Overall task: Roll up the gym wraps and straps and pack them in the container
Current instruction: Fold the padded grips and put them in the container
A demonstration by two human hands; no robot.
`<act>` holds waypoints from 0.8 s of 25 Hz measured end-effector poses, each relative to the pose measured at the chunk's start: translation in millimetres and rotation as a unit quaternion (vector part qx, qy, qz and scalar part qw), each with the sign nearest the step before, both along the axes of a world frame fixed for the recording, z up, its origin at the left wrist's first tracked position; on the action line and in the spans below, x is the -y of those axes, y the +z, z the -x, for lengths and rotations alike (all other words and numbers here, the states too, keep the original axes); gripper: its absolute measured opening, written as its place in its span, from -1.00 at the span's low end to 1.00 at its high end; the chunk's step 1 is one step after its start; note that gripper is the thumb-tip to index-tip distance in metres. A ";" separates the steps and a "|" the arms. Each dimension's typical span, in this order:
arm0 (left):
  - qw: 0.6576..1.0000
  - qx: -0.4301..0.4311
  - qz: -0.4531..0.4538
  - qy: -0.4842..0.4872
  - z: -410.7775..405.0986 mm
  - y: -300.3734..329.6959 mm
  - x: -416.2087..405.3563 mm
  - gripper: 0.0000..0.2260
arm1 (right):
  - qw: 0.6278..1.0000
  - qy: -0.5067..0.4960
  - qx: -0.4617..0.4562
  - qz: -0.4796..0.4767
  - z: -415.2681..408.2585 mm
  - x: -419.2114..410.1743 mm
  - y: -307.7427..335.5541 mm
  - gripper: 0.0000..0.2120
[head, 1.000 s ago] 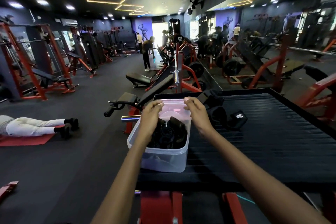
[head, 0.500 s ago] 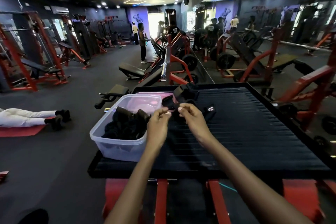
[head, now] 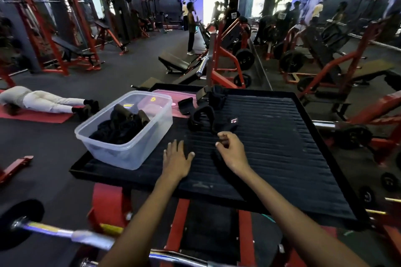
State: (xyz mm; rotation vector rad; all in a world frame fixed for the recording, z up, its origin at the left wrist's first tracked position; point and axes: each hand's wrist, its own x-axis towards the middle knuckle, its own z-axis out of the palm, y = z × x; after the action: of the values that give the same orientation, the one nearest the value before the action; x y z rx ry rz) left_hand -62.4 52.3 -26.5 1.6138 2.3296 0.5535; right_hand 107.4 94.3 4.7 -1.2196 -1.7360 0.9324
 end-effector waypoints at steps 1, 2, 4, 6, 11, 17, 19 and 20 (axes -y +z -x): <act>0.999 -0.027 0.020 -0.008 -0.1 -1.0 0.2 -0.45 | 0.999 0.009 0.024 -0.026 4.8 -9.8 1.8 -0.72; 0.998 -0.049 0.034 -0.013 -0.5 -1.3 0.4 -0.45 | 0.997 0.019 0.053 -0.060 11.7 -21.2 5.3 -0.68; 0.996 -0.070 0.051 -0.018 -0.4 -1.5 0.9 -0.45 | 0.983 0.031 0.127 -0.125 30.5 -45.8 16.8 -0.57; 0.996 -0.071 0.055 -0.019 -0.3 -1.0 1.0 -0.45 | 0.961 0.029 0.218 -0.168 49.5 -72.3 30.6 -0.45; 0.996 -0.083 0.039 -0.018 1.9 -4.7 2.1 -0.45 | 0.904 0.092 0.394 -0.140 75.8 -128.5 36.5 -0.45; 0.996 -0.073 0.041 -0.014 1.6 -3.2 1.4 -0.46 | 0.925 0.103 0.345 -0.122 61.7 -121.9 44.4 -0.47; 0.999 -0.031 0.011 -0.010 2.0 -2.6 0.4 -0.47 | 0.927 0.096 0.336 -0.136 58.9 -105.9 54.4 -0.47; 1.000 0.008 -0.022 0.000 1.9 -1.6 0.2 -0.48 | 0.931 0.088 0.325 -0.142 55.0 -96.9 60.2 -0.47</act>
State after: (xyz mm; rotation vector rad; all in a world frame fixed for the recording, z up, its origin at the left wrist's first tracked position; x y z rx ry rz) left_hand -64.3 52.1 -28.1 1.6221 2.3210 0.6202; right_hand 52.4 191.2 64.9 -1.2717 -2.4329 0.3507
